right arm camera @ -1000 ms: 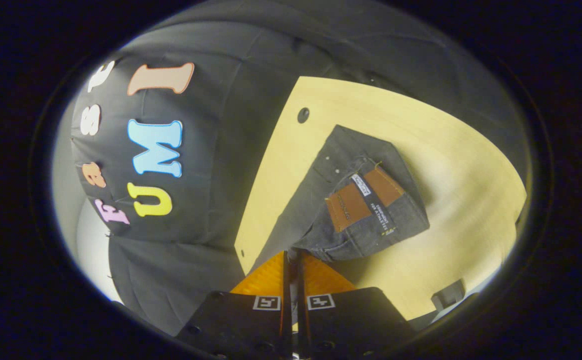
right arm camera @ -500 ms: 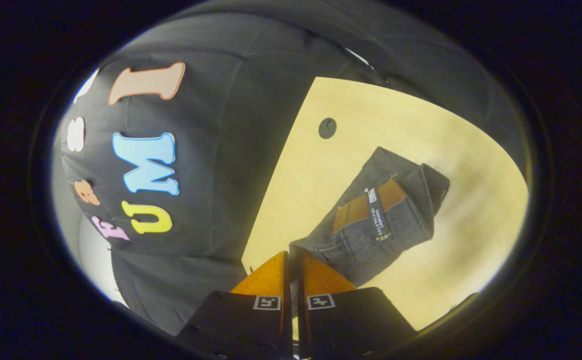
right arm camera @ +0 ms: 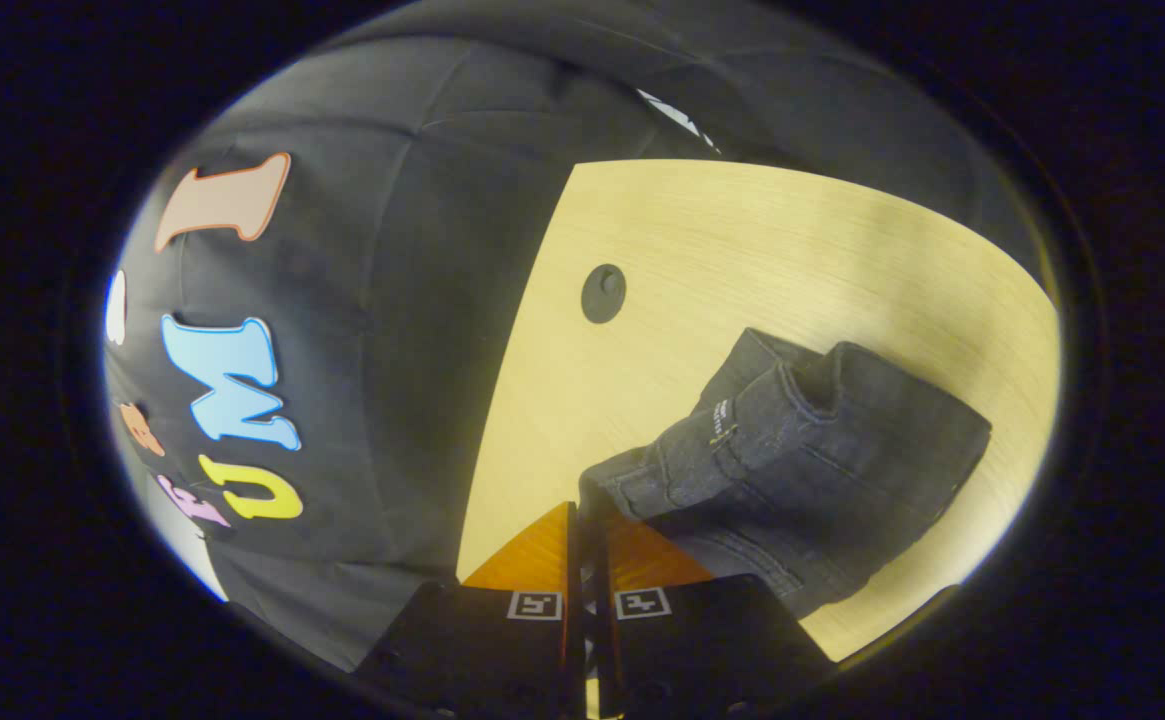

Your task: Grasp the waist and the cuffs of the jeans and fold them to make the two legs overlap; first hold the waist and fold one-third of the jeans toward the cuffs, then hold the cuffs and fold the remaining one-third in the same direction to finish folding.

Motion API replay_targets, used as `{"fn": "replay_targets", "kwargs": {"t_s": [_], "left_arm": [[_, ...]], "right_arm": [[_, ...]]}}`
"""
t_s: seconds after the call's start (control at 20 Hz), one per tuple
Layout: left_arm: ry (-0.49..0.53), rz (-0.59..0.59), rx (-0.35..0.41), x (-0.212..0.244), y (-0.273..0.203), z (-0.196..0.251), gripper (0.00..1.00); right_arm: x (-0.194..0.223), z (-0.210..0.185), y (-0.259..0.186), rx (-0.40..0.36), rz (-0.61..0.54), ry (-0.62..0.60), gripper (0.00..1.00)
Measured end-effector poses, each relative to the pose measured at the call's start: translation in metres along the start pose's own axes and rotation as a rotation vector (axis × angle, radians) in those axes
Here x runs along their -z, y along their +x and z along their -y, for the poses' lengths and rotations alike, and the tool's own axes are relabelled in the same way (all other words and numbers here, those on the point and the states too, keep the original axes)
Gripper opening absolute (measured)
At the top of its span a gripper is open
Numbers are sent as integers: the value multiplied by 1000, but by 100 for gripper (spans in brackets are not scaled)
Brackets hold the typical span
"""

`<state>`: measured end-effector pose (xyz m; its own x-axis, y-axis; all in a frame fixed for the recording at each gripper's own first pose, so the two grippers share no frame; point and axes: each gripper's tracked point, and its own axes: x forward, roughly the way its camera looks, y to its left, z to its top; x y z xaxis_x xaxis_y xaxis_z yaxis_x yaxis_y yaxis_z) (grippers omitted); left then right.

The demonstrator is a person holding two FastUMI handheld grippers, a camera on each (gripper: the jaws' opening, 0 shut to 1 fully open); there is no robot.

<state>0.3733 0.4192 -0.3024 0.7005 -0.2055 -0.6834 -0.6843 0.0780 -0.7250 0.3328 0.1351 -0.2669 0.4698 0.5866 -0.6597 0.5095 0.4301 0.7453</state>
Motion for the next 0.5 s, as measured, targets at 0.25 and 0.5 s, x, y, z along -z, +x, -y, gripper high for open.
{"fn": "replay_targets", "kwargs": {"t_s": [0.25,0.5], "left_arm": [[-26,24,-85,-1,31,-30,10],[171,51,-119,15,20,-29,31]], "right_arm": [[0,10,9,49,59,-42,9],[3,17,-12,109,146,-212,33]]}}
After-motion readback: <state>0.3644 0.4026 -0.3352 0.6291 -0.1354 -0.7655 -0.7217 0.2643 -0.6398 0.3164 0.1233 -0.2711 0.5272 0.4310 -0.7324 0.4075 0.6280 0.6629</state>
